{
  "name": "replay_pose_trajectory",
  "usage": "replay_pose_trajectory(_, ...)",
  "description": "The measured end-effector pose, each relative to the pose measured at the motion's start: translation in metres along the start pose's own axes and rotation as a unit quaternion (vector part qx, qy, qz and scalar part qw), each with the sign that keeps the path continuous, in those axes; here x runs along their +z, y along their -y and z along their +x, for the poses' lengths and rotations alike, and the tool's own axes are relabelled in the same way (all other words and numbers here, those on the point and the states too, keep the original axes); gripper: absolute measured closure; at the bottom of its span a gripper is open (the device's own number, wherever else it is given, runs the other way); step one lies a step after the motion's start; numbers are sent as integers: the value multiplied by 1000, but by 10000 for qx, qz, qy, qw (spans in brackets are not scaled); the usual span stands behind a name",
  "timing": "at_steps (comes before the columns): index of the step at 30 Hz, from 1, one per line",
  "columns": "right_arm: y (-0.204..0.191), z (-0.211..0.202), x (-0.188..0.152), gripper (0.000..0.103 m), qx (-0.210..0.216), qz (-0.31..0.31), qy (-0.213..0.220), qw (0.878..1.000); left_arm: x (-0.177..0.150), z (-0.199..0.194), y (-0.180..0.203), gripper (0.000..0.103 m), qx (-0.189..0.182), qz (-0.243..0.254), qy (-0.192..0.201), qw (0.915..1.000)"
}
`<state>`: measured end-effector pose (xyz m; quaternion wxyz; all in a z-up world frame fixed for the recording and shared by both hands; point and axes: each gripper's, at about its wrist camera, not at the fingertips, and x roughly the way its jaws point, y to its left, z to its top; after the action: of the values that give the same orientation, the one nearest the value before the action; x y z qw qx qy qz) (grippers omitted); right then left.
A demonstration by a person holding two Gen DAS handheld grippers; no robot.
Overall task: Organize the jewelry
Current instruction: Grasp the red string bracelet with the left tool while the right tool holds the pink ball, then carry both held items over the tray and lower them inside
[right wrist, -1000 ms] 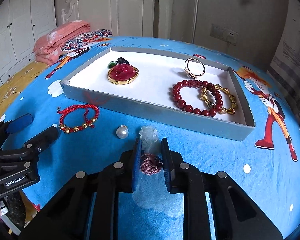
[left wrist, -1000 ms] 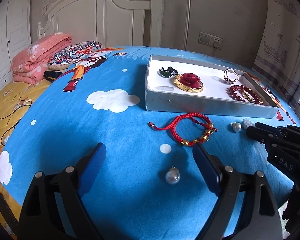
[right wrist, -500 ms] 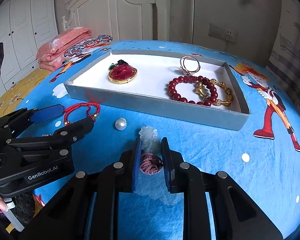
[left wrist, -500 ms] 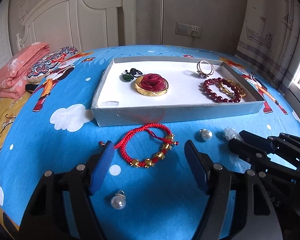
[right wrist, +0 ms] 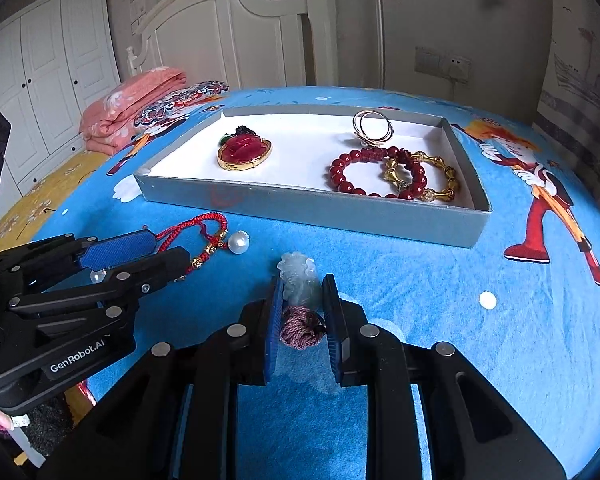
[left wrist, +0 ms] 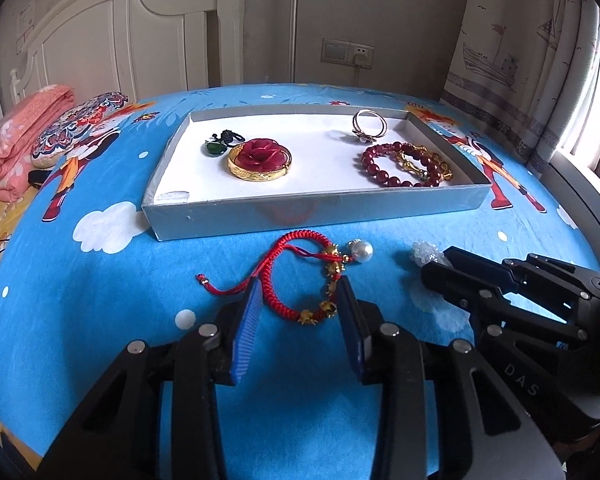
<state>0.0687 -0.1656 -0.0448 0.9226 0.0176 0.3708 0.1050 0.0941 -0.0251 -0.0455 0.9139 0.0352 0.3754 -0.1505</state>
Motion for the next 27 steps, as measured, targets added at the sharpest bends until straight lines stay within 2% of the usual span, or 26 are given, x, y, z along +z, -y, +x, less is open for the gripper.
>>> replay_pose_trajectory(2,2,-1,-1,82,46,28,17,10000,2,-3,4,60,-35,59,75,9999)
replay_pose_trajectory(5,3,-1,-2,82,66,48,41,10000,4,-5,18,60,49,379,170,9991)
replay_pose_trajectory(7,3,-1,-2,82,82,64,53,9999,5,0,26,67,142,531,141,9984)
replay_pose_trajectory(10,5,-2,-2,82,116,73,64,9999,4,14,22,69,46,439,-64,9990)
replay_pose_trajectory(12,6,-2,-3,82,136,82,78,9998,2,14,23,70,111,507,20,9986)
replay_pose_trajectory(18,4,-3,-5,82,111,61,135,9998,-7,8,33,86,138,716,107,9973)
replay_pose_trajectory(19,3,-3,-5,82,102,44,148,9998,-8,7,34,92,125,735,120,9971)
replay_pose_trajectory(22,2,-5,-8,82,101,6,190,9998,-11,4,36,93,156,755,164,9969)
replay_pose_trajectory(27,1,-12,-16,82,174,-93,234,9995,-22,-7,29,93,23,504,179,9986)
